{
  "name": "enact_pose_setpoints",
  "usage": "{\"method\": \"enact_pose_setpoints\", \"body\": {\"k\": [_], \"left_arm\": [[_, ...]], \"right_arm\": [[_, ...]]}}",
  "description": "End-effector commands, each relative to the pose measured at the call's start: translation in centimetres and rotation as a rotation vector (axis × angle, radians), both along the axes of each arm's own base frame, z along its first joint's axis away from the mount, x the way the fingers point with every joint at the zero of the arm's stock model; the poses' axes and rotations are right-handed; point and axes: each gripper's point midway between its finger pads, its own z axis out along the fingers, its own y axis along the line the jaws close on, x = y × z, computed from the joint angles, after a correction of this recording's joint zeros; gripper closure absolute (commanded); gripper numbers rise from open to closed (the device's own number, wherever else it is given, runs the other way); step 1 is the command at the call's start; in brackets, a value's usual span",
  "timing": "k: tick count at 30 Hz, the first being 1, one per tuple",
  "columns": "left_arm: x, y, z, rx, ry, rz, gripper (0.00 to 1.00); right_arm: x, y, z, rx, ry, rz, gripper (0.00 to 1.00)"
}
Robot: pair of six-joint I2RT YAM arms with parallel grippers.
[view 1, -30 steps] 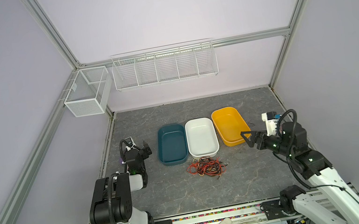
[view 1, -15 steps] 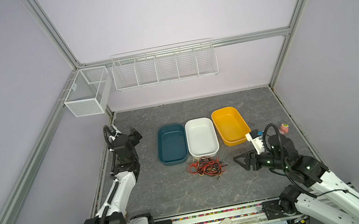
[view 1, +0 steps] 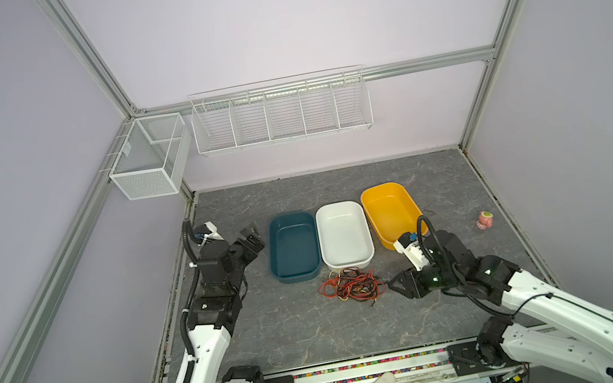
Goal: Untangle the cables
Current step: 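Move the right gripper toward the wire bundle while the left gripper also approaches it, then grasp a red wire with the right gripper while the left gripper pins the bundle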
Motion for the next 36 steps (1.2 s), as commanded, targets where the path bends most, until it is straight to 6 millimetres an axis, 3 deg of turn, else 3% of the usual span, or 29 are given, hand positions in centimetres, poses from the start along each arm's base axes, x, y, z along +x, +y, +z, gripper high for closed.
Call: {"method": "enact_pose_setpoints", "body": {"k": [1,10,15,23,25,29,31,36], "left_arm": [[-2.4,-1.5,-3.9,0.040,0.137,-0.016,0.00],[-6.5,-6.2,-9.3,0.087,0.243,-0.172,0.02],[-8.3,-8.6,-11.2,0.095,0.296,-0.262,0.04],[-9.3,-10.9,-12.8,0.158,0.319,-0.323,0.05],[-9.5,-11.1,-13.2,0.139,0.314,-0.310,0.06],[-10.0,-12.4,-13.4,0.082,0.294,-0.321,0.07],[-10.1,-13.0,-13.4,0.079,0.299,-0.326,0.08],[-10.4,-16.3,-13.0,0.139,0.294,-0.389,0.08]], "right_arm": [[0.6,0.8,-0.1,0.001,-0.035,0.018,0.54],[1.9,3.0,-2.5,-0.041,0.014,0.000,0.65],[2.6,4.4,-3.8,-0.089,0.024,-0.010,0.71],[4.2,4.3,-5.9,-0.177,-0.005,-0.059,0.77],[4.5,3.9,-6.7,-0.220,-0.004,-0.068,0.83],[4.6,3.9,-6.7,-0.227,-0.035,-0.048,0.85],[4.5,4.1,-6.8,-0.231,-0.024,-0.034,0.93],[3.3,5.3,-5.4,-0.168,-0.015,0.037,0.93]]}}
